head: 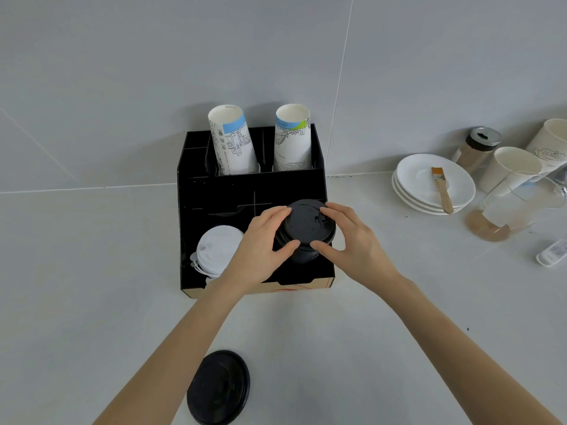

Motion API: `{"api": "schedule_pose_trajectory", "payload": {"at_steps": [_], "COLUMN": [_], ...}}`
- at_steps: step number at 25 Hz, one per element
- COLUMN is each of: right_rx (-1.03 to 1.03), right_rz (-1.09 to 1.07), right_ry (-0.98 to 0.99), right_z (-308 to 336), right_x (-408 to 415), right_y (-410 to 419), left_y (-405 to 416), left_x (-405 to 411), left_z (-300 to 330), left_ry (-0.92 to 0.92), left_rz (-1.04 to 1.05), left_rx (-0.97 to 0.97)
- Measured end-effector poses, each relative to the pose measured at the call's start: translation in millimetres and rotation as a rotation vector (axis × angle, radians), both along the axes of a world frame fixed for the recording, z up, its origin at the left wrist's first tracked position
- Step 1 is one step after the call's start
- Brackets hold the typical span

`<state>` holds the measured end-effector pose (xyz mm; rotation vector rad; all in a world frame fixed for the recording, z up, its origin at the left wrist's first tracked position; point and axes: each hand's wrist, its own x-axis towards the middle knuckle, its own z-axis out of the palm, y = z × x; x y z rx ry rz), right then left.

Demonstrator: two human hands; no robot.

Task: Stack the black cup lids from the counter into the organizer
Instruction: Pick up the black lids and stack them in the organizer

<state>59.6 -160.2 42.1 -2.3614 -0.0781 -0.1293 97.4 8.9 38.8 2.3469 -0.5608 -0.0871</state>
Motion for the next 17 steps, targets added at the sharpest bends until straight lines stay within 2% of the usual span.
{"api": "schedule_pose_trajectory", "payload": {"at_steps": [17], "right_rx": [-0.055], "right_rz": [0.024], "right_ry": [0.051], "right_z": [-5.5], "right_x": [13.4], "right_y": [10.8], "left_y": [3.7], "left_x": [7.9], "left_z": [-10.0], "left_ry": [0.053], "left_rz": [0.015], "left_rx": [0.039]}}
